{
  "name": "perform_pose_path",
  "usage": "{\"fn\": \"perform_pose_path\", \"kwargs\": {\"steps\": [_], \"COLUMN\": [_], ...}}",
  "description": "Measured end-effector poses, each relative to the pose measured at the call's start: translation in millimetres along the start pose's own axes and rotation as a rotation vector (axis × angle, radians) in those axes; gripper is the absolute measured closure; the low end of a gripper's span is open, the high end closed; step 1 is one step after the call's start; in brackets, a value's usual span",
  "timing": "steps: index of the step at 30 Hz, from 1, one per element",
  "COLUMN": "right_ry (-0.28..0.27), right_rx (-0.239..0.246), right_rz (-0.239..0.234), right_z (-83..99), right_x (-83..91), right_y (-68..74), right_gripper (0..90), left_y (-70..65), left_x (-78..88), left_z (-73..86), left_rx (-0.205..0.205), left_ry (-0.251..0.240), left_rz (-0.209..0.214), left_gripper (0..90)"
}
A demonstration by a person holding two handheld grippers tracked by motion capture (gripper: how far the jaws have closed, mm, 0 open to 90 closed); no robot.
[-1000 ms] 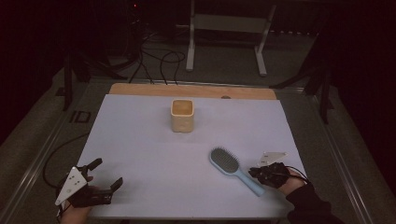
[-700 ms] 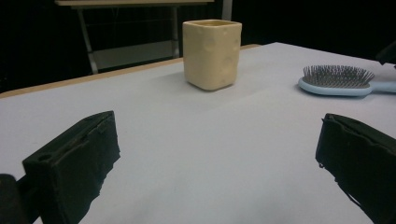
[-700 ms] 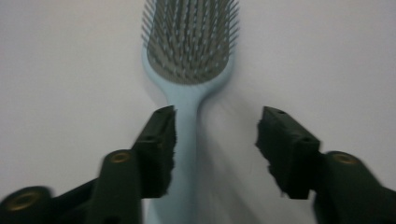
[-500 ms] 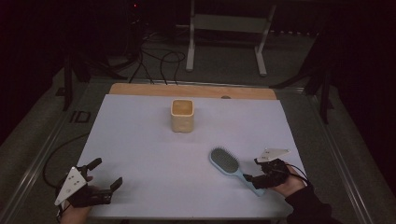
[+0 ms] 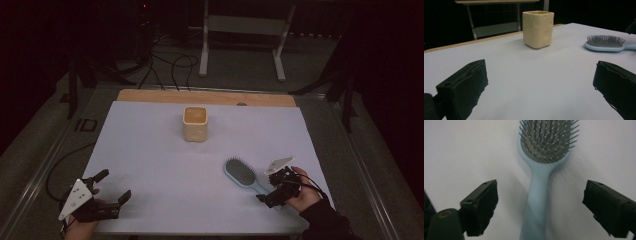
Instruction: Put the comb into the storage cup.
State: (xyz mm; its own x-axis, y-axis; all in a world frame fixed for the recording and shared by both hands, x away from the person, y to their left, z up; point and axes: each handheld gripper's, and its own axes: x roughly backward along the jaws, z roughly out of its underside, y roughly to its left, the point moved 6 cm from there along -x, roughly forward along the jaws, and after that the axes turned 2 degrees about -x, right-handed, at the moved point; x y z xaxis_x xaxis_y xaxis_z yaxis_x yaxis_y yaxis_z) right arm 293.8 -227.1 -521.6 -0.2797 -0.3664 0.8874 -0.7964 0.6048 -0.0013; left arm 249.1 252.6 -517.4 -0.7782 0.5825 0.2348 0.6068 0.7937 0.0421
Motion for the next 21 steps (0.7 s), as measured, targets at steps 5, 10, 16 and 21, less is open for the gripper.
{"fn": "perform_pose_path", "kwargs": {"steps": [5, 10, 16, 21], "right_ry": [0.076, 0.119, 0.156, 0.199], "right_rx": [-0.025, -0.028, -0.036, -0.065], "right_rz": [0.003, -0.002, 0.017, 0.050], "right_z": [-4.9, -11.8, -19.6, -23.5], "right_x": [-6.4, -9.4, -12.5, -17.9], "right_y": [2.8, 8.1, 10.2, 10.8], "right_gripper": [17.9, 11.7, 10.3, 9.2], "left_y": [-0.1, -0.2, -0.6, -0.5], "left_x": [-0.1, 0.1, 0.0, 0.2], "left_z": [-0.1, -0.1, 0.0, -0.1], "left_rx": [0.000, 0.001, 0.000, 0.001], "left_ry": [0.000, -0.001, -0.001, -0.002], "left_rz": [0.001, 0.002, 0.002, 0.003], "left_gripper": [0.0, 0.0, 0.0, 0.0]}}
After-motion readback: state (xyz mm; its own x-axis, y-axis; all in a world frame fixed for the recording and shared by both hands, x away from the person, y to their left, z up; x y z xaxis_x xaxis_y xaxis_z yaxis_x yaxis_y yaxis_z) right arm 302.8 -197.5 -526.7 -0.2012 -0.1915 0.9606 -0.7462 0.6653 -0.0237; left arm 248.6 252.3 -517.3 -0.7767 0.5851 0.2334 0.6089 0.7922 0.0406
